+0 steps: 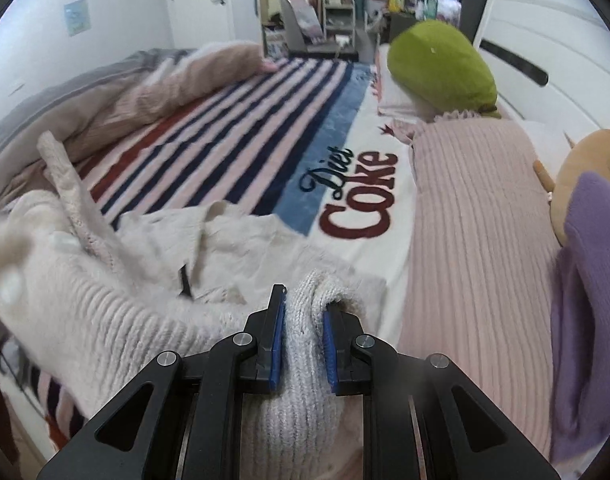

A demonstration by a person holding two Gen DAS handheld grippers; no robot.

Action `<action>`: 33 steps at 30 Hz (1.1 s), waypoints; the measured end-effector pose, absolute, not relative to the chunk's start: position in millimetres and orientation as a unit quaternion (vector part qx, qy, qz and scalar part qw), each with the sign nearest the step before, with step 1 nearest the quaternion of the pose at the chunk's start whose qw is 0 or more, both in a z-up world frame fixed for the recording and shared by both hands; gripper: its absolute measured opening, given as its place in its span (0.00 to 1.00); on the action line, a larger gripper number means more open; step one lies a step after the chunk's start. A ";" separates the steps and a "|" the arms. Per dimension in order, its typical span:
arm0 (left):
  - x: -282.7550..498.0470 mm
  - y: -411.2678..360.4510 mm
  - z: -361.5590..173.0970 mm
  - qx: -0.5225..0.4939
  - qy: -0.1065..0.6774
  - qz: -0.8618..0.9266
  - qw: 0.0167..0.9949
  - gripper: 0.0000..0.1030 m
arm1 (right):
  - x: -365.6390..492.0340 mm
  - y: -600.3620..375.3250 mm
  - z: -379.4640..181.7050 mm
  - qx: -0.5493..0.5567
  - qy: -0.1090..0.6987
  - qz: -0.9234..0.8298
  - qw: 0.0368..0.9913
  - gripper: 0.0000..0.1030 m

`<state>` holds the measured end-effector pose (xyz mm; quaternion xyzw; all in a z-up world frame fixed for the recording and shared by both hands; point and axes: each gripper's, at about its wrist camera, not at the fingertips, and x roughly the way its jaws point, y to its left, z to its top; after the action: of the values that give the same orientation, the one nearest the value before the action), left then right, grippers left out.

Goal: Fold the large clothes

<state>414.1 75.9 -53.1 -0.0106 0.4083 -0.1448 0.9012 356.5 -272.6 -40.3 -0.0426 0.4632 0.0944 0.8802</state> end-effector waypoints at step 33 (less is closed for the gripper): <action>414.5 121.2 -160.3 -0.134 0.482 -0.196 0.844 0.43 | 345.3 -299.8 -106.4 0.036 0.493 0.151 0.856 0.84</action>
<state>414.5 121.2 -160.3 -0.1340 0.4819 -0.1957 0.8435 345.3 -299.8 -106.4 0.0359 0.4929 0.1507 0.8562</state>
